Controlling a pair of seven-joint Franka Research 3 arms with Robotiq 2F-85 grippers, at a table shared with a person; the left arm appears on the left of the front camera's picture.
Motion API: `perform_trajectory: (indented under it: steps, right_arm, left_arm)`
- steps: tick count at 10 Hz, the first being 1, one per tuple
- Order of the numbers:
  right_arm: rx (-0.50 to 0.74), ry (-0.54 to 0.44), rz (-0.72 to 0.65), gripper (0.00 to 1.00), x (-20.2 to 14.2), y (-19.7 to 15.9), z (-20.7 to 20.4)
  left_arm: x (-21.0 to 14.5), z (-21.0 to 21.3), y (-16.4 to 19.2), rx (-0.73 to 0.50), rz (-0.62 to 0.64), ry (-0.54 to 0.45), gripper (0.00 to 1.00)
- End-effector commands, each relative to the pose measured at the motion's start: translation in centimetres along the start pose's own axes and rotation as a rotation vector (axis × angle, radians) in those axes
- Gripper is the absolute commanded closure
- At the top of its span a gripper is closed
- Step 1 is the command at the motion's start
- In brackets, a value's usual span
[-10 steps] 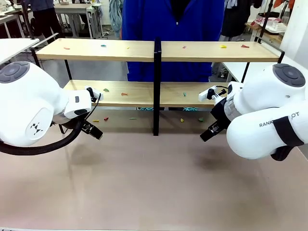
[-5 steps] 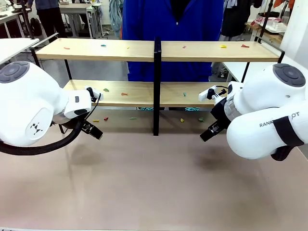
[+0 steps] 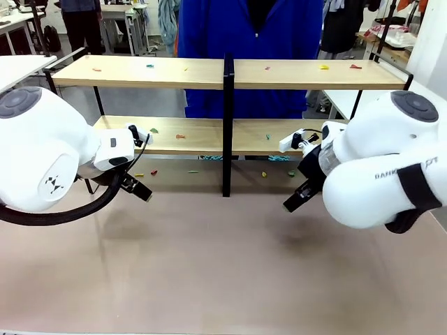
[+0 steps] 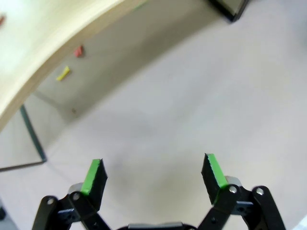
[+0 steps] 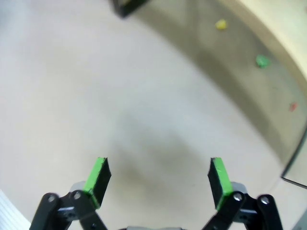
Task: Clean the shelves.
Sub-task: Pick up the Duster when the human hands it over.
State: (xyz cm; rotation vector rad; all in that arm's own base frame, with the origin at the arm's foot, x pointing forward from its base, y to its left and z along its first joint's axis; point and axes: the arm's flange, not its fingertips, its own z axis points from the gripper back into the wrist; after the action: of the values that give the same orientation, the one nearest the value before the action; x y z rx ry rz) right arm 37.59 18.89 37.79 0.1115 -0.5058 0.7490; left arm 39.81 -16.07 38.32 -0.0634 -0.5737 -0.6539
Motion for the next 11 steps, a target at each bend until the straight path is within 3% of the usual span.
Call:
perform_trajectory:
  steps: [1, 4, 6, 8, 11]
  right_arm:
    - [0.155, -0.101, 0.035, 0.0, -3.5, -1.9, 7.6]
    - [0.048, -0.326, -0.006, 0.0, -7.6, -3.4, 18.4]
    - [-0.032, -0.401, -0.008, 0.0, -8.7, -3.8, 22.1]
    - [-0.079, -0.44, -0.009, 0.0, -9.7, -4.2, 24.3]
    - [-0.112, -0.475, -0.022, 0.0, -11.0, -4.2, 26.3]
  left_arm:
    - [-5.7, 7.6, 1.4, -0.067, -0.022, -0.145, 0.0]
    - [-10.3, 16.8, 1.2, 0.002, 0.048, -0.439, 0.0]
    - [-13.6, 20.5, 1.8, 0.014, 0.03, -0.573, 0.0]
    - [-14.4, 22.0, 1.0, 0.062, 0.015, -0.602, 0.0]
    - [-14.2, 22.7, -0.7, 0.049, -0.022, -0.552, 0.0]
